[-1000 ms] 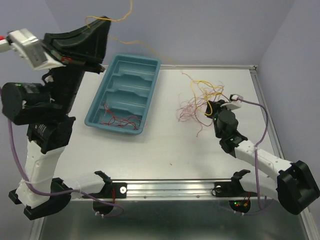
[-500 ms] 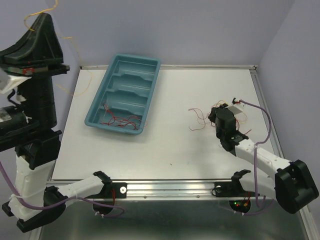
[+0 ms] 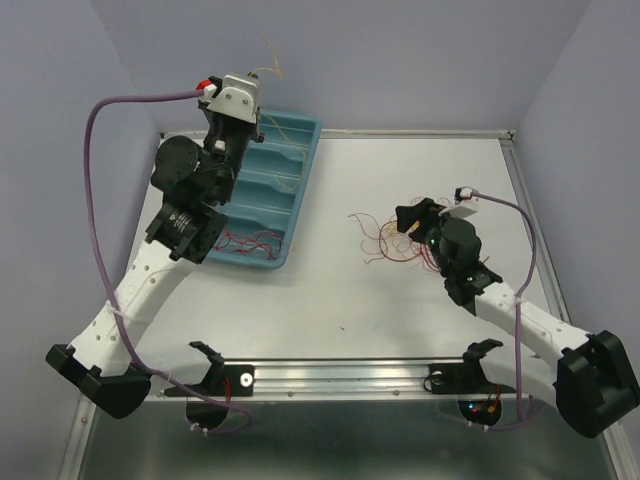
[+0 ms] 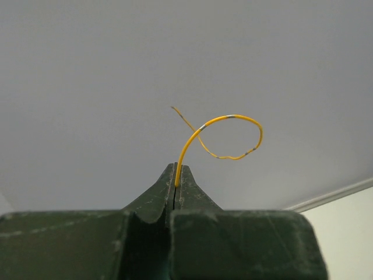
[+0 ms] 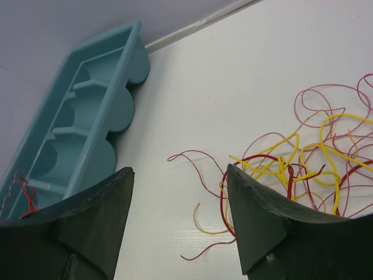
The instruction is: Untangle the cables
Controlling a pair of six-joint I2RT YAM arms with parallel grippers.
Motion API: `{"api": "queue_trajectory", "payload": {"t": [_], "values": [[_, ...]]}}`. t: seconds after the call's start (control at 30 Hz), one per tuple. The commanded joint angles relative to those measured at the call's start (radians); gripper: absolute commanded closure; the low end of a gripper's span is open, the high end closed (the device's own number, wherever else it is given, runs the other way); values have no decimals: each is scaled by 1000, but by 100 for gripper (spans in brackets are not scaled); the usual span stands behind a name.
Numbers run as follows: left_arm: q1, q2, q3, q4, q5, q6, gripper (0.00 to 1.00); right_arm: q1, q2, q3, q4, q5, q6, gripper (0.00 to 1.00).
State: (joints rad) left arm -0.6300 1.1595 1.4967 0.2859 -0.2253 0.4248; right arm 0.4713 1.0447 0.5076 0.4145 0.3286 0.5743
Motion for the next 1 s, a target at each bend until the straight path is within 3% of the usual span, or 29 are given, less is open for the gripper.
{"api": "queue_trajectory", "payload": {"t": [0.0,0.13,0.37,0.97], "values": [[128,-20,-49,114,93,-24,100,1,-8,-27,63,-56,-10,30],[258,26,-96,119,205,-84,100,1,-14,-30,72,-77,-1,29],[390,110,-197,191,337,-136,100,1,-17,-35,84,-117,10,27],[547,171,-503,383,504,-204,100,1,-58,-49,92,-160,24,27]]}}
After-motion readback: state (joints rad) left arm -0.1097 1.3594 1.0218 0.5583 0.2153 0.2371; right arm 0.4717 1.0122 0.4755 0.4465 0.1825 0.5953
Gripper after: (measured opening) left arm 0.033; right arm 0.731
